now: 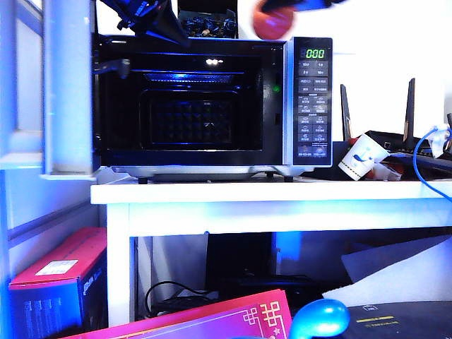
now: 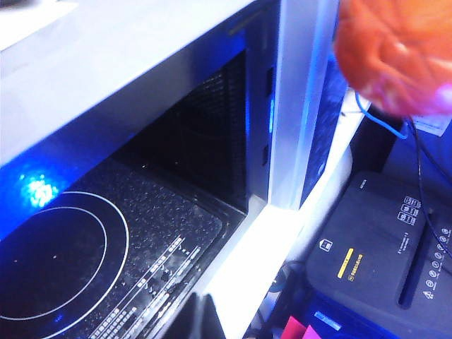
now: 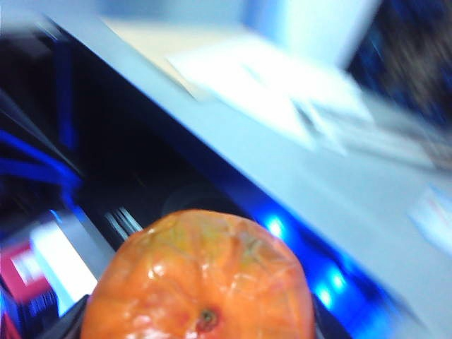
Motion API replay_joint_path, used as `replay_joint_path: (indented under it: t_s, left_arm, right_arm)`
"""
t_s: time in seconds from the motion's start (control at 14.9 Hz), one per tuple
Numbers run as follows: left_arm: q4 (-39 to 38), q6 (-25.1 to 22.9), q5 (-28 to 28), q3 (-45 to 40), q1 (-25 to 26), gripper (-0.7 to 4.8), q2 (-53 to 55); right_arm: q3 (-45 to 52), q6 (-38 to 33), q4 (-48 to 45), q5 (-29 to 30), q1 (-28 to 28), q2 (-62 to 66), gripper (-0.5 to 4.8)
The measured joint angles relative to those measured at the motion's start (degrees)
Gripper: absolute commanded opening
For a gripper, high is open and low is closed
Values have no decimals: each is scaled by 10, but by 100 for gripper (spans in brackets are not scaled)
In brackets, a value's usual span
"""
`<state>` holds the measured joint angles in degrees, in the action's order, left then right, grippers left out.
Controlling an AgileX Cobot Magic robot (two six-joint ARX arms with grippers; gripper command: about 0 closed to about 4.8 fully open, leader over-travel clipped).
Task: Open the microwave door, place the orange inside the microwave, then close the microwave door.
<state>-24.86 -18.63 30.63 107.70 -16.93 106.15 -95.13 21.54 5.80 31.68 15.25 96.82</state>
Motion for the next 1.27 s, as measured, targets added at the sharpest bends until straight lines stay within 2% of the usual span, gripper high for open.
replay_joint_path:
  t_s: [0.33,0.94,1.27]
  left_arm:
    - [-29,0,0,0,-1,-5,-5]
    - [-44,0,-2,1,0,-5,-24]
    - [-62,0,-2,2,0,-5,-24]
  right_arm:
    - [0,-21,-88,1,60,92,180]
    - [0,-45,-323,-1,67,271,180]
    - [0,-47,-376,-32,81,297,180]
